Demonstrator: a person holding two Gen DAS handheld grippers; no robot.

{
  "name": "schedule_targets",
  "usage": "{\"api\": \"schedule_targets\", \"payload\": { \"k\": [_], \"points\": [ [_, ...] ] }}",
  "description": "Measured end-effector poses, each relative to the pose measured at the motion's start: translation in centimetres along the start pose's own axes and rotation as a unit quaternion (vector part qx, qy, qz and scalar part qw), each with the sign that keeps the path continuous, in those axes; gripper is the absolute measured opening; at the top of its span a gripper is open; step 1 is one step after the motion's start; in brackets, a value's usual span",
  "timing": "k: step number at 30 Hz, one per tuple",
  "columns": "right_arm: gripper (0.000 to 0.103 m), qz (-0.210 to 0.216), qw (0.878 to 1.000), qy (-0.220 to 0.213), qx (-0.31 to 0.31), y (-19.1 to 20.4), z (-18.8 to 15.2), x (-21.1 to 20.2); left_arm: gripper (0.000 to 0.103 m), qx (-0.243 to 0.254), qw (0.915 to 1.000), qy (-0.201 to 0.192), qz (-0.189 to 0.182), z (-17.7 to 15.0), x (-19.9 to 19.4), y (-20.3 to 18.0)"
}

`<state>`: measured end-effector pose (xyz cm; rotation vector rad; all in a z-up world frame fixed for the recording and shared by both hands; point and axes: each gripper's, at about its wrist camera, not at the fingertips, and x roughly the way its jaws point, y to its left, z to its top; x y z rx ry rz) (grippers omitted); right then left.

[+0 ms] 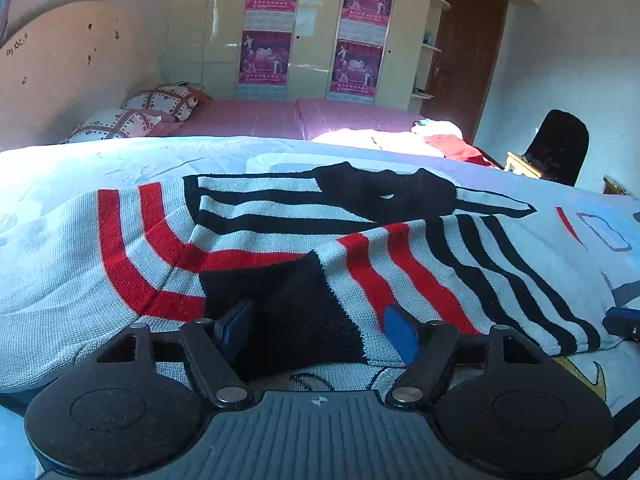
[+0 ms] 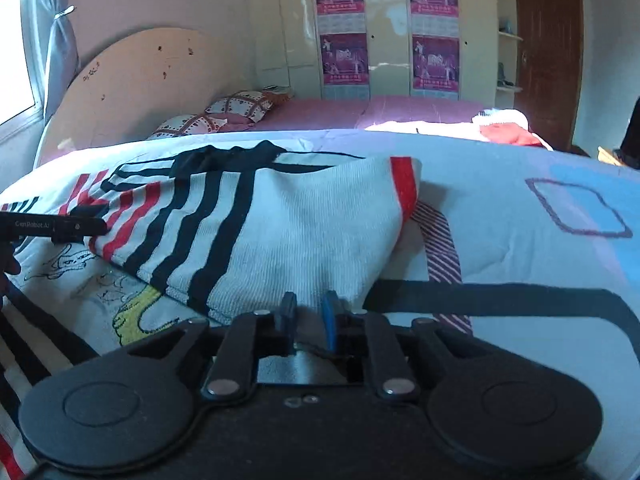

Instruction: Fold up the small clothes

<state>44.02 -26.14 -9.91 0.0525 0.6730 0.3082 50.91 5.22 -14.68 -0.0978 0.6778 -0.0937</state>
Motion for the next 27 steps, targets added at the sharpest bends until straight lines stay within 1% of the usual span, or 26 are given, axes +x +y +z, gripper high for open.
{"api": "schedule_targets", "payload": {
  "k": [1, 2, 3, 4, 6, 8, 10, 12, 13, 14, 15, 17, 19, 20, 21, 22, 23, 24, 25, 27],
  "points": [
    [0.014, 0.0, 1.0, -0.005, 0.018, -0.1, 0.4, -0.4, 0.071, -0.012, 0.9999, 0.002, -0.002, 0.1, -0.4, 0.3],
    [0.016, 0.003, 0.999, -0.016, 0.029, -0.1, 0.6, -1.0, 0.071, -0.027, 0.9996, -0.002, -0.003, 0.1, -1.1, 0.7],
    [0.021, 0.005, 0.999, -0.028, 0.036, -0.1, 0.6, -1.8, 0.071, -0.044, 0.999, -0.009, -0.002, -0.1, -2.1, 1.4],
    [0.023, 0.007, 0.999, -0.034, 0.039, -0.1, 0.6, -2.4, 0.071, -0.059, 0.9981, -0.016, 0.002, -0.5, -3.2, 2.2],
    [0.023, 0.004, 0.999, -0.033, 0.042, 0.3, 0.1, -3.5, 0.071, -0.104, 0.9938, -0.036, 0.014, -1.8, -6.0, 4.7],
    [0.023, 0.002, 0.998, -0.029, 0.052, 0.5, -0.6, -4.3, 0.071, -0.158, 0.9853, -0.057, 0.031, -3.6, -9.0, 8.2],
    [0.023, -0.008, 0.998, -0.021, 0.062, 1.3, -1.3, -4.8, 0.071, -0.216, 0.972, -0.074, 0.056, -5.9, -11.9, 12.6],
    [0.023, -0.013, 0.997, -0.018, 0.073, 2.0, -1.8, -5.1, 0.071, -0.268, 0.9558, -0.09, 0.083, -7.9, -13.9, 16.9],
    [0.023, -0.012, 0.997, -0.016, 0.081, 2.6, -2.0, -5.2, 0.071, -0.299, 0.9449, -0.095, 0.095, -8.8, -14.7, 19.5],
    [0.023, -0.013, 0.996, -0.013, 0.084, 3.2, -2.2, -5.1, 0.071, -0.334, 0.9307, -0.103, 0.106, -9.6, -15.4, 22.1],
    [0.023, -0.016, 0.996, -0.011, 0.084, 4.0, -2.3, -5.1, 0.071, -0.368, 0.9161, -0.117, 0.109, -10.3, -15.9, 24.6],
    [0.023, -0.02, 0.996, -0.01, 0.081, 5.5, -2.2, -5.0, 0.071, -0.436, 0.8811, -0.141, 0.116, -11.4, -16.5, 29.4],
    [0.023, -0.024, 0.997, -0.012, 0.077, 7.3, -1.9, -5.0, 0.071, -0.49, 0.8497, -0.162, 0.106, -12.2, -16.4, 33.5],
    [0.023, -0.023, 0.997, -0.013, 0.074, 8.1, -1.7, -5.0, 0.071, -0.508, 0.8389, -0.164, 0.105, -12.4, -16.1, 35.0],
    [0.023, -0.024, 0.997, -0.015, 0.072, 8.9, -1.4, -4.9, 0.071, -0.523, 0.8298, -0.171, 0.095, -12.6, -15.5, 36.5],
    [0.023, -0.025, 0.997, -0.016, 0.071, 9.6, -1.1, -4.8, 0.071, -0.529, 0.8262, -0.175, 0.087, -12.5, -15.0, 37.5],
    [0.023, -0.024, 0.997, -0.018, 0.072, 10.2, -0.8, -4.8, 0.071, -0.526, 0.8286, -0.172, 0.086, -12.1, -14.4, 38.4],
    [0.023, -0.025, 0.997, -0.021, 0.073, 10.8, -0.5, -4.8, 0.071, -0.518, 0.8342, -0.167, 0.088, -11.5, -13.7, 39.1],
    [0.023, -0.026, 0.997, -0.023, 0.073, 11.3, -0.2, -4.7, 0.071, -0.512, 0.8379, -0.166, 0.089, -11.1, -13.1, 39.6],
    [0.023, -0.031, 0.996, -0.026, 0.074, 12.0, 0.2, -4.5, 0.071, -0.506, 0.8413, -0.17, 0.088, -10.5, -12.0, 40.6]
  ]
}}
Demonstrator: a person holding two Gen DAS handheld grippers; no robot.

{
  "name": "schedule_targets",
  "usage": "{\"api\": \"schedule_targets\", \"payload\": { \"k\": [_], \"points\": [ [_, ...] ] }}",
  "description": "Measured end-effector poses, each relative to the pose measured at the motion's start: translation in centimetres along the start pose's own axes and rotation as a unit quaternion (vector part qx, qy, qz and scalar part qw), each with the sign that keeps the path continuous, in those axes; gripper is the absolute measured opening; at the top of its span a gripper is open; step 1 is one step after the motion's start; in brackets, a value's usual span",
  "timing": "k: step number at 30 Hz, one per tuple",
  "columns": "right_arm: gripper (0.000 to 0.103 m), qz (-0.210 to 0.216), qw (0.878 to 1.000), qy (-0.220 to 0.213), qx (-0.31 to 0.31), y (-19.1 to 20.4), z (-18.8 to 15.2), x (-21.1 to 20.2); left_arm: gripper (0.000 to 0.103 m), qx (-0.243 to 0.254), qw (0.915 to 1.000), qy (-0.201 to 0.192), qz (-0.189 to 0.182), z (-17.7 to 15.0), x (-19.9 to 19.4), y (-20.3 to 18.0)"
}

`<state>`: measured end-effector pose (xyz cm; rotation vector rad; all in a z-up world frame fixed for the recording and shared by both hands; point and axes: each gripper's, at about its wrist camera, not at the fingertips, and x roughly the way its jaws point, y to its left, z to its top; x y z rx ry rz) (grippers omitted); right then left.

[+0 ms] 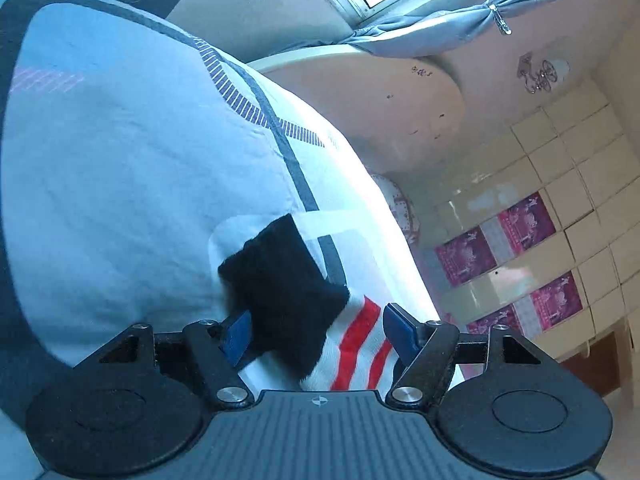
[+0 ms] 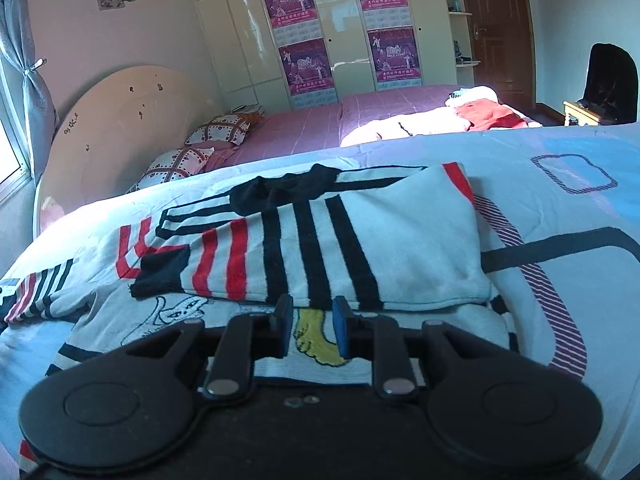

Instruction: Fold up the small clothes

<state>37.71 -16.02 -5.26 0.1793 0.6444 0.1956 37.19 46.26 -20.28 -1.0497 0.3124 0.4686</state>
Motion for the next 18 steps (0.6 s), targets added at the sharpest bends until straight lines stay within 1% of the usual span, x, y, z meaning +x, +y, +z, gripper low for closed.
{"api": "schedule_targets", "payload": {
  "k": [1, 2, 3, 4, 5, 6, 7, 8, 9, 10, 11, 13, 15, 18],
  "points": [
    [0.023, -0.004, 1.0, -0.001, 0.001, 0.2, 0.1, 0.1, 0.065, 0.003, 1.0, -0.002, -0.004, 0.3, 0.6, 0.0],
    [0.023, -0.008, 1.0, 0.0, 0.005, 0.3, 0.2, 0.3, 0.057, 0.008, 1.0, -0.002, 0.001, 0.5, 0.9, 0.1],
    [0.023, -0.011, 1.0, 0.001, 0.011, 0.2, 0.2, 0.4, 0.036, 0.01, 0.9999, 0.0, 0.009, 0.8, 1.3, 0.3],
    [0.023, -0.014, 1.0, 0.002, 0.018, 0.1, 0.2, 0.6, 0.012, 0.003, 0.9999, 0.003, 0.015, 1.3, 1.4, 1.0],
    [0.023, -0.017, 1.0, 0.003, 0.026, -0.1, 0.2, 0.7, 0.008, -0.01, 0.9998, 0.007, 0.018, 1.4, 1.8, 1.8],
    [0.023, -0.021, 0.999, 0.005, 0.033, -0.4, 0.2, 0.8, 0.008, -0.027, 0.9996, 0.007, -0.001, 1.7, 1.8, 2.8],
    [0.023, -0.026, 0.999, 0.006, 0.038, -0.5, 0.2, 0.8, 0.008, -0.025, 0.9996, 0.01, -0.006, 1.9, 1.8, 2.8],
    [0.023, -0.029, 0.999, 0.007, 0.044, -0.8, 0.1, 0.8, 0.008, -0.014, 0.9998, 0.011, -0.003, 1.9, 1.9, 2.5],
    [0.023, -0.031, 0.998, 0.007, 0.048, -1.0, 0.1, 0.8, 0.005, -0.009, 0.9999, 0.012, -0.003, 2.0, 1.9, 2.0],
    [0.023, -0.034, 0.998, 0.008, 0.05, -1.2, 0.0, 0.8, 0.005, -0.015, 0.9998, 0.01, -0.008, 2.1, 1.7, 1.7],
    [0.023, -0.038, 0.998, 0.007, 0.05, -1.3, 0.0, 0.7, 0.005, -0.014, 0.9996, 0.002, -0.025, 2.2, 1.2, 1.0],
    [0.023, -0.039, 0.998, 0.004, 0.053, -1.5, -0.1, 0.5, 0.005, 0.017, 0.9983, -0.007, -0.055, 1.8, 0.6, -1.8],
    [0.023, -0.039, 0.998, 0.002, 0.054, -1.5, -0.2, 0.6, 0.005, 0.068, 0.993, 0.002, -0.096, 0.4, 0.2, -6.0],
    [0.023, -0.034, 0.998, 0.003, 0.057, -1.5, -0.4, 0.8, 0.005, 0.139, 0.9765, 0.048, -0.158, -3.8, 0.7, -12.9]
  ]
}}
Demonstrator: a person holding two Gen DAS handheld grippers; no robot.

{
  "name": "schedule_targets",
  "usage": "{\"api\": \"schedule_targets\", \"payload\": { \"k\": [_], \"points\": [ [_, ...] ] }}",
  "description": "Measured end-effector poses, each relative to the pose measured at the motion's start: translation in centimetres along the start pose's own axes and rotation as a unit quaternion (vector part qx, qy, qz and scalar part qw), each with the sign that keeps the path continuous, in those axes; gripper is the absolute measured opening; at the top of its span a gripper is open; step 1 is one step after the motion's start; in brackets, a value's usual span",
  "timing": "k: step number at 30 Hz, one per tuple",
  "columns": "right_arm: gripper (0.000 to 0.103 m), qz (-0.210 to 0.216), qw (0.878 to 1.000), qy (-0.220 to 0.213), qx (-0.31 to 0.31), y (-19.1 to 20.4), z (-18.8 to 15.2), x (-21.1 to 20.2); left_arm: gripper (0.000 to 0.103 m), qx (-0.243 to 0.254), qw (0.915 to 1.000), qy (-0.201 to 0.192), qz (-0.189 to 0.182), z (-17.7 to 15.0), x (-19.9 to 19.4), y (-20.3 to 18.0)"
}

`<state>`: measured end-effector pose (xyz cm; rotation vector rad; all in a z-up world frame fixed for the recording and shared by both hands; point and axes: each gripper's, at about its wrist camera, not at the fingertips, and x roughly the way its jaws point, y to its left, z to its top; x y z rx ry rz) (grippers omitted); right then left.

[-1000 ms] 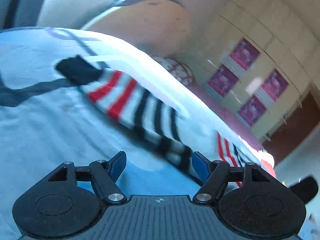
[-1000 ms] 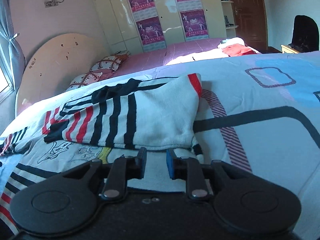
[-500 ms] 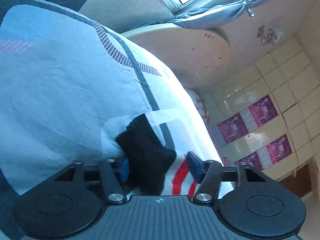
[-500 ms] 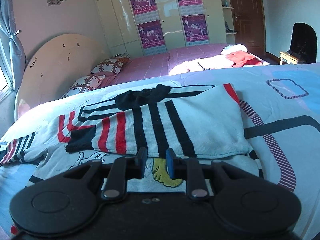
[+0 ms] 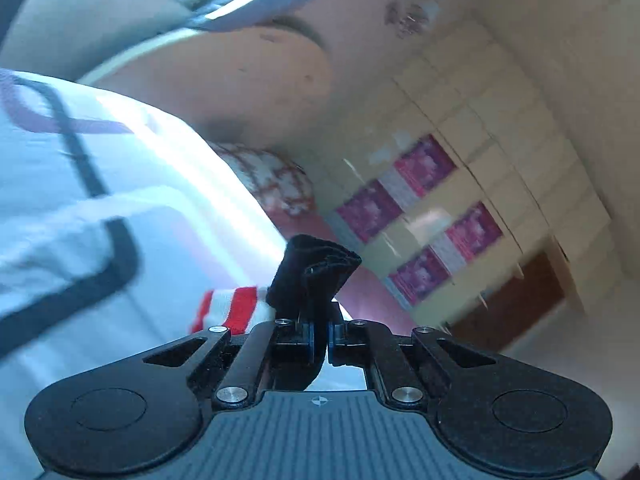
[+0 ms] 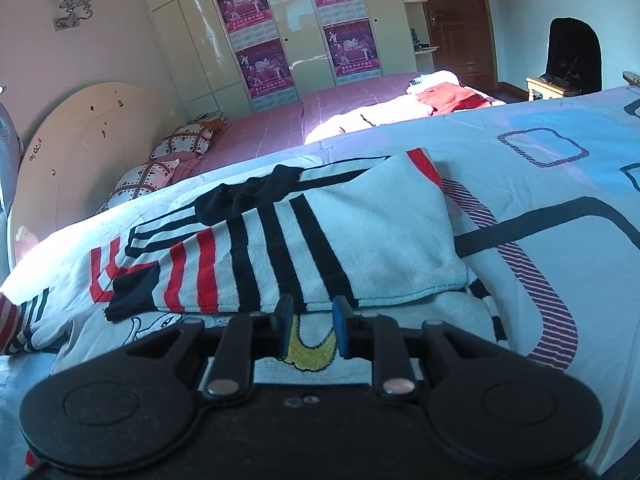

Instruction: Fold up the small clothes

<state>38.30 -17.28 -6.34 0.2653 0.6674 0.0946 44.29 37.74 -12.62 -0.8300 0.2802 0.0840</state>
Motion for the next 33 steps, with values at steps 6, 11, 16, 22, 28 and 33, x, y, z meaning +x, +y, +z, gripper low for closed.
{"api": "schedule_targets", "payload": {
  "k": [6, 11, 16, 22, 28, 33],
  "points": [
    [0.023, 0.007, 1.0, -0.015, 0.011, -0.7, 1.0, 0.3, 0.005, 0.087, 0.9897, 0.11, -0.027, -8.4, 6.8, -10.9],
    [0.023, 0.018, 0.999, -0.032, 0.029, -1.7, 3.0, 1.2, 0.005, 0.149, 0.9739, 0.167, -0.039, -15.5, 9.9, -17.5],
    [0.026, 0.029, 0.998, -0.011, 0.05, -3.0, 3.6, 2.3, 0.007, 0.21, 0.9477, 0.239, -0.017, -20.9, 13.6, -21.1],
    [0.044, 0.09, 0.993, -0.002, 0.073, -2.6, 3.6, 2.2, 0.065, 0.242, 0.9519, 0.182, -0.048, -21.2, 6.2, -22.6],
    [0.044, 0.166, 0.98, 0.039, 0.097, 1.1, 3.3, 5.3, 0.065, 0.258, 0.961, 0.099, 0.011, -16.1, -1.8, -17.1],
    [0.043, 0.203, 0.969, 0.078, 0.116, 4.6, 2.3, 9.2, 0.065, 0.243, 0.9594, 0.11, 0.092, -14.1, -2.9, -11.5]
  ]
}}
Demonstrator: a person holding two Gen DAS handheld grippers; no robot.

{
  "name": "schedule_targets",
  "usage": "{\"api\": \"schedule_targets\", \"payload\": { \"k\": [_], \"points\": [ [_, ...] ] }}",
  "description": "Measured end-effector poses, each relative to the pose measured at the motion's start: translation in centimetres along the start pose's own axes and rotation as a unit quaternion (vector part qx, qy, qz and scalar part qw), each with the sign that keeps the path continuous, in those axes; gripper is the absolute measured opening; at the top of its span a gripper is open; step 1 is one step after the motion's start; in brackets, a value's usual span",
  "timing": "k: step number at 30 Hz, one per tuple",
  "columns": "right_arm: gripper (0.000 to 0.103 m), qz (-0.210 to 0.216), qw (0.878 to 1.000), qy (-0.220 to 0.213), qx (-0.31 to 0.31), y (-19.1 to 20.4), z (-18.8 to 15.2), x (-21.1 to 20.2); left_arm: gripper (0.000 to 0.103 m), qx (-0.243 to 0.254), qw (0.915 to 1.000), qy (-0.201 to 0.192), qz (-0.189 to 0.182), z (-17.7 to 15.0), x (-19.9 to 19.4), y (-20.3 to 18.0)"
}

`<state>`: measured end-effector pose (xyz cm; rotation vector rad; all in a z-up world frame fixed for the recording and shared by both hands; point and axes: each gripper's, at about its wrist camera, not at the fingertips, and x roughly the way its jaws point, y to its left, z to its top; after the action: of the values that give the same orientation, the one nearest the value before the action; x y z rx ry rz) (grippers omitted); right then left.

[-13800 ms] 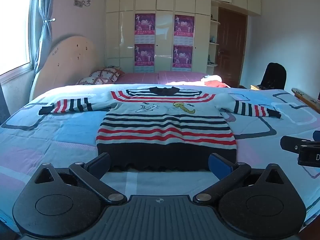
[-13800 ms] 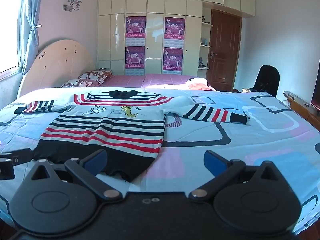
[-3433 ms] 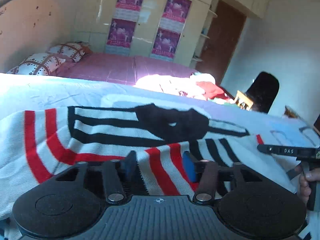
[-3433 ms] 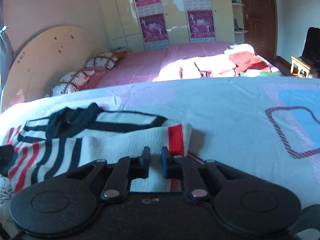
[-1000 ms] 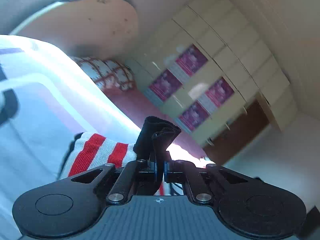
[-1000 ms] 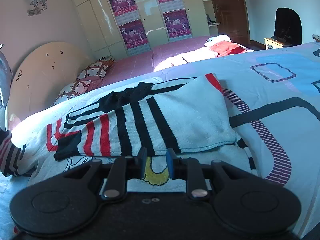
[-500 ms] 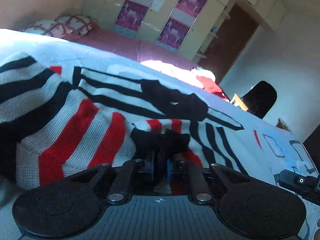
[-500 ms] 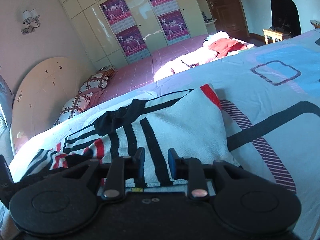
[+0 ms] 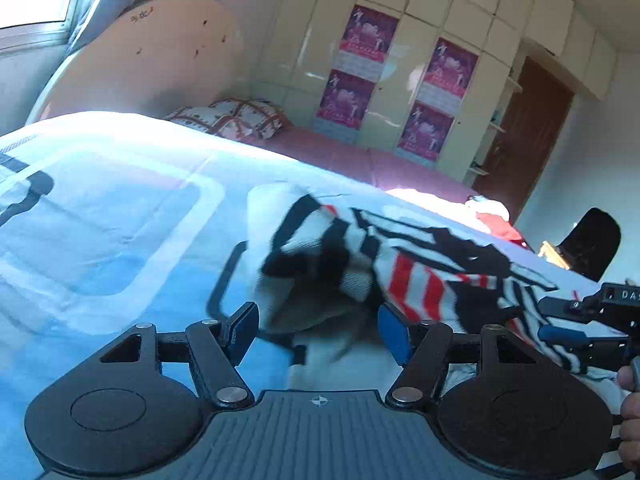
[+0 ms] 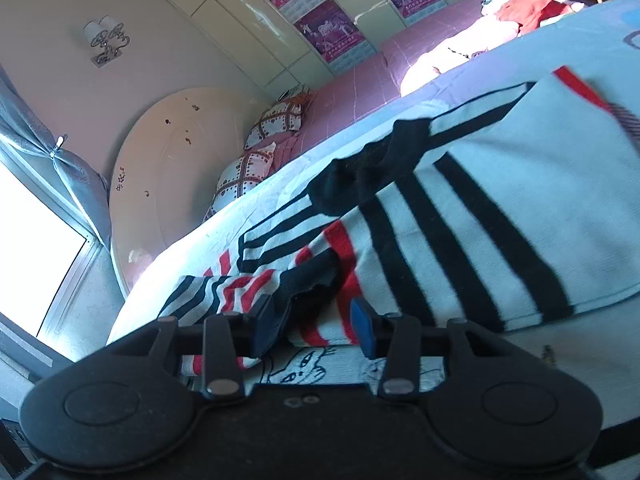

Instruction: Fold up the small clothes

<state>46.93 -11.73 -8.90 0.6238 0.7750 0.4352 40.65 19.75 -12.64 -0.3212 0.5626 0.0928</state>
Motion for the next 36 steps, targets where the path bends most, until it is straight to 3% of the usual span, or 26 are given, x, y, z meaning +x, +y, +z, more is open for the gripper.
{"api": "schedule_targets", "payload": {
  "k": [3, 5, 6, 7, 11, 15, 18, 23, 27, 29, 33, 36],
  "points": [
    [0.042, -0.007, 1.0, 0.019, 0.017, 0.2, 0.0, 2.2, 0.065, -0.002, 0.9999, 0.016, 0.005, -0.2, 1.3, 1.5],
    [0.028, -0.025, 0.999, 0.024, 0.001, 0.7, 0.1, 3.1, 0.065, -0.003, 0.9999, 0.016, -0.002, -0.1, 2.4, 1.6],
    [0.009, -0.034, 0.999, 0.024, -0.012, 1.1, 0.1, 3.2, 0.065, -0.004, 0.9998, 0.018, -0.005, 0.0, 3.0, 1.7],
    [0.007, -0.038, 0.999, 0.017, -0.026, 1.5, 0.1, 3.1, 0.065, -0.008, 0.9997, 0.024, -0.007, 0.1, 3.5, 1.8],
    [0.007, -0.041, 0.994, -0.038, -0.09, 3.5, 1.2, 0.7, 0.065, -0.041, 0.9984, 0.034, -0.021, 0.6, 5.6, 2.5],
    [0.006, -0.066, 0.983, -0.107, -0.132, 3.8, 3.7, -3.0, 0.065, -0.008, 0.9994, 0.033, -0.006, 0.6, 7.2, 0.9],
    [0.006, -0.112, 0.976, -0.125, -0.141, 1.6, 5.3, -5.0, 0.065, 0.004, 0.9995, 0.031, 0.002, 0.4, 7.0, 0.7],
    [0.006, -0.145, 0.976, -0.09, -0.138, -2.1, 5.3, -5.3, 0.064, 0.013, 0.9994, 0.032, -0.002, 0.3, 6.6, 0.6],
    [0.006, -0.144, 0.976, -0.083, -0.137, -2.7, 4.2, -5.1, 0.065, 0.02, 0.9994, 0.028, -0.009, 0.7, 6.0, 0.2],
    [0.006, -0.152, 0.976, -0.076, -0.135, -3.2, 3.8, -4.6, 0.065, 0.034, 0.9986, 0.041, 0.002, 0.6, 6.4, 0.0],
    [0.006, -0.18, 0.974, -0.031, -0.137, -5.0, 3.0, -2.6, 0.065, 0.067, 0.996, 0.059, -0.012, 0.5, 5.7, 0.0],
    [0.006, -0.181, 0.972, -0.042, -0.142, -5.2, 2.7, -3.0, 0.065, 0.064, 0.996, 0.058, -0.02, 0.1, 3.2, 1.2]
  ]
}}
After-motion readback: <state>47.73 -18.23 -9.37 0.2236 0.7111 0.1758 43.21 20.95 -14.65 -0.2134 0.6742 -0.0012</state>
